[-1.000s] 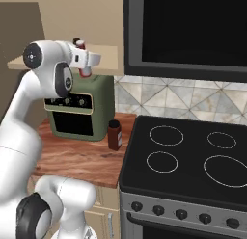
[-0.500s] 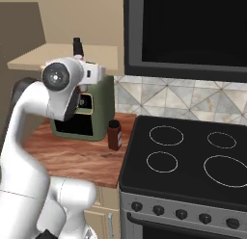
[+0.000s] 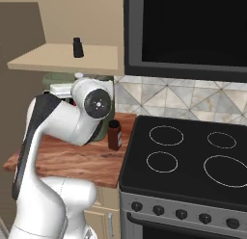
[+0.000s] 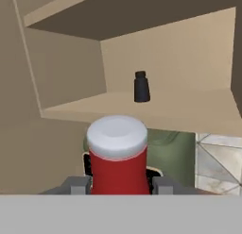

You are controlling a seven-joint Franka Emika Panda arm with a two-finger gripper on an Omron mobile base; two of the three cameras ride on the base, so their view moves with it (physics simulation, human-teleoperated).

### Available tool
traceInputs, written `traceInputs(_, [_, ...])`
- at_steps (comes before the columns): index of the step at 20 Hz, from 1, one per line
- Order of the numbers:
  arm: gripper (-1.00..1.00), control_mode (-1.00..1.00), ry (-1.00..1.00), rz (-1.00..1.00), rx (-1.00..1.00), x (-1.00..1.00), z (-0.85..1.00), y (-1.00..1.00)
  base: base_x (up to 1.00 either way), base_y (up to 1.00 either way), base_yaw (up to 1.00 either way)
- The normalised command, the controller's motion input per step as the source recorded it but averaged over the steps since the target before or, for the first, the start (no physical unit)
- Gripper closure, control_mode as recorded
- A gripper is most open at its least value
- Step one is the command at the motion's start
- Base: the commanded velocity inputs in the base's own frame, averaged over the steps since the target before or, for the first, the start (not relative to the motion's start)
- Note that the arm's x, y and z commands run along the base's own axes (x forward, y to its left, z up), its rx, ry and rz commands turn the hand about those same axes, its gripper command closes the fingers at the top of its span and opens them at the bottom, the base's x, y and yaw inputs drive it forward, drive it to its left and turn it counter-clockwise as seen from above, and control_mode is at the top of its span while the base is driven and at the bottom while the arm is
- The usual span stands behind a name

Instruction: Collect the paprika, ketchup, and shaker from the cabinet and place them next to the stove.

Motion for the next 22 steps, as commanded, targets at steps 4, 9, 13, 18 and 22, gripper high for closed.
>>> traceInputs(4, [1.00, -1.00, 0.00, 0.28, 0.00, -0.23, -0.43, -0.21, 0.00, 0.00, 0.00])
traceInputs(9, [1.00, -1.00, -0.01, 0.17, -0.04, 0.00, -0.43, -0.10, 0.00, 0.00, 0.00])
traceInputs(13, [1.00, -1.00, -0.01, 0.11, -0.08, 0.00, -0.44, -0.11, 0.00, 0.00, 0.00])
traceInputs(18, [1.00, -1.00, 0.02, 0.10, -0.06, -0.05, -0.53, -0.04, 0.00, 0.00, 0.00])
traceInputs(22, [1.00, -1.00, 0.02, 0.08, -0.07, -0.07, -0.52, 0.00, 0.00, 0.00, 0.00])
